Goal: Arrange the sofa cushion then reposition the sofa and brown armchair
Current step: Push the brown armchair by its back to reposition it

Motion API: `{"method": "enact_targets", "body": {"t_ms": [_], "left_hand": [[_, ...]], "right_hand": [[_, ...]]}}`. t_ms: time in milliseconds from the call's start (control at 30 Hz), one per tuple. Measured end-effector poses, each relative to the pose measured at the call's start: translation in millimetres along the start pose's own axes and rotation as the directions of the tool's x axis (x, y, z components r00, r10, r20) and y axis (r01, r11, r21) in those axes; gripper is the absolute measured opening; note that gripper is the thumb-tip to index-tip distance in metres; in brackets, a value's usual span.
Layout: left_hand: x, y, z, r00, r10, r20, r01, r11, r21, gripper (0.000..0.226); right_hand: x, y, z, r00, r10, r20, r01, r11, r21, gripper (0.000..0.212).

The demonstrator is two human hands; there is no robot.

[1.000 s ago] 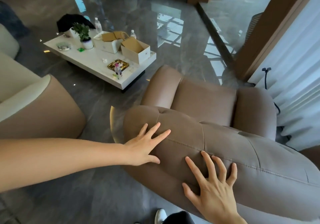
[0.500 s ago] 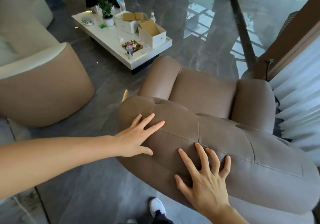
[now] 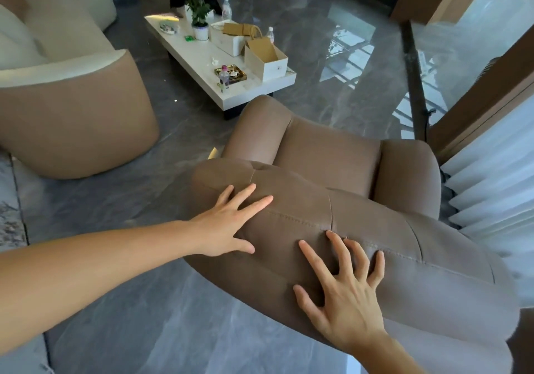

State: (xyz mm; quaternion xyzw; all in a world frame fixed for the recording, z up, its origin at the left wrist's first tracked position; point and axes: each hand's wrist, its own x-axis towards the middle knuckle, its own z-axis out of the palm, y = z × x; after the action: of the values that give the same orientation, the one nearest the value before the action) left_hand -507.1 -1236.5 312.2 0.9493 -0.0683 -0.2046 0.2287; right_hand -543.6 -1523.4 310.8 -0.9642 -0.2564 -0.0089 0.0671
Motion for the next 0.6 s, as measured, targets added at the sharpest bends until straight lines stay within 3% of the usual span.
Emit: {"method": "enact_targets", "body": {"t_ms": [600], "left_hand": [[0.6,91.8,45.9,0.990,-0.137,-0.038,0.135,0.990,-0.033,0.104]], "right_hand": [[-37.3,96.4,-20.3,0.992,-0.127,-0.003,0.127,0.991,-0.035,0.066]]}}
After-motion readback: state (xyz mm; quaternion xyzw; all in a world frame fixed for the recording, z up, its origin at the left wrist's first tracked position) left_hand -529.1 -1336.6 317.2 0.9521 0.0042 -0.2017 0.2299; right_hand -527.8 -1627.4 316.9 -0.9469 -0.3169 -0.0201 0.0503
